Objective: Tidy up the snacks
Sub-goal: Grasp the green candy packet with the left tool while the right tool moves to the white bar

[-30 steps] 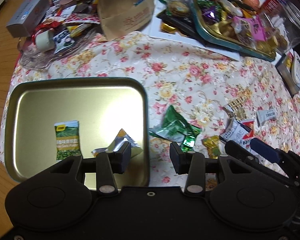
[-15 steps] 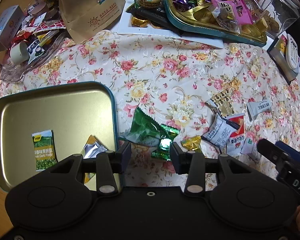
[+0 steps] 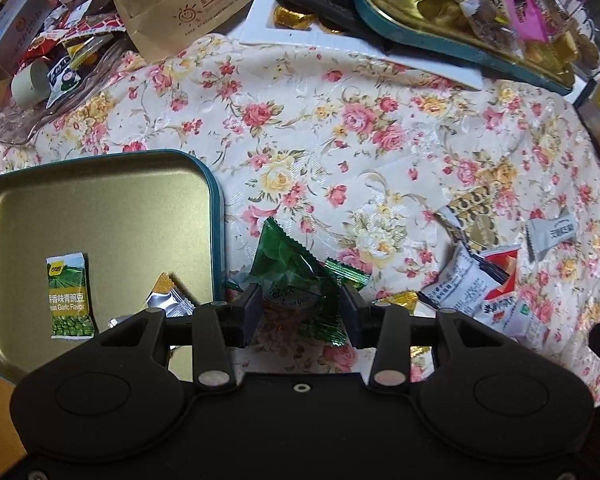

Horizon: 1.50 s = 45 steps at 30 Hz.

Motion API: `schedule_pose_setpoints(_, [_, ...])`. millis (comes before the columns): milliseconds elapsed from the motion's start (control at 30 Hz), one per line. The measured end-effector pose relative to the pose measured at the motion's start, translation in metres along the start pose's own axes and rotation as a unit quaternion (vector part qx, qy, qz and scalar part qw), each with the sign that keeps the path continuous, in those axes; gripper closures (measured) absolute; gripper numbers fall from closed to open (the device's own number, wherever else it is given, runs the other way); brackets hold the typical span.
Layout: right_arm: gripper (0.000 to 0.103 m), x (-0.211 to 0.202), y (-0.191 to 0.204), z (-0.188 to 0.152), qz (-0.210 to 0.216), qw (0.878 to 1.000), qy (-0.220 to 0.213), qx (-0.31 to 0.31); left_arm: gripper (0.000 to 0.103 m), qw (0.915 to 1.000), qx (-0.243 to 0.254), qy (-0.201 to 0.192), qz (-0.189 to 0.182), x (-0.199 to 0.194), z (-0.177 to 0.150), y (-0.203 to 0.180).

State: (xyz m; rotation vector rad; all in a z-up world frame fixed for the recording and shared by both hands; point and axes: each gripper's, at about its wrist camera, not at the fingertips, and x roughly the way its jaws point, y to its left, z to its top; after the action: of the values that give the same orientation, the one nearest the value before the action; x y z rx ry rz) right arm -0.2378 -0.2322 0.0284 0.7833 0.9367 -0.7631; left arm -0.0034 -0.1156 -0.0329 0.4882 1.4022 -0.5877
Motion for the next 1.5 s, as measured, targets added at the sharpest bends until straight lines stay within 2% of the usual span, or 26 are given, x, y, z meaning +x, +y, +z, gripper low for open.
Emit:
schedule_pose_setpoints(300, [0.051,-0.002,-0.003,-0.001,0.007,1.0,0.0,0.001,0.053,0.9996,-0.005,0.002,0.028,0.022,0.006,-0.009])
schedule_pose_setpoints(333, [0.051,-0.002,-0.004,-0.001,0.008,1.0,0.0,0.001,0.054,0.9997,-0.004,0.0,0.024,0.022,0.007,-0.01])
schedule_pose_setpoints(400, [0.051,-0.003,-0.005,-0.001,0.008,1.0,0.0,0.003,0.053,0.9999,-0.002,0.007,-0.009,0.023,0.008,-0.015])
schedule_pose_setpoints(567, [0.051,-0.004,-0.009,-0.001,0.006,1.0,-0.003,0.014,0.053,0.9997,0.018,0.0,-0.019,0.024,0.009,-0.035])
schedule_pose_setpoints(767, [0.051,-0.005,-0.013,0.0,0.004,1.0,-0.005,0.018,0.053,0.9966,0.044,0.011,-0.069,0.02,0.009,-0.056])
schedule_pose_setpoints(933, [0.051,-0.009,-0.019,0.001,0.004,1.0,-0.01,0.027,0.053,0.9952,0.046,-0.009,-0.086,0.006,0.013,-0.052])
schedule_pose_setpoints(1100, [0.051,-0.012,-0.024,0.004,0.003,0.999,-0.015,0.042,0.053,0.9969,0.029,-0.029,-0.068,0.002,0.02,-0.036])
schedule_pose_setpoints(1267, [0.051,-0.011,-0.024,0.004,0.003,0.999,-0.015,0.047,0.053,0.9978,0.026,-0.025,-0.055,0.013,0.019,-0.031])
schedule_pose_setpoints(1500, [0.051,-0.006,-0.026,0.002,0.0,0.999,-0.006,0.048,0.052,0.9956,0.077,-0.035,-0.041,0.021,0.009,-0.057])
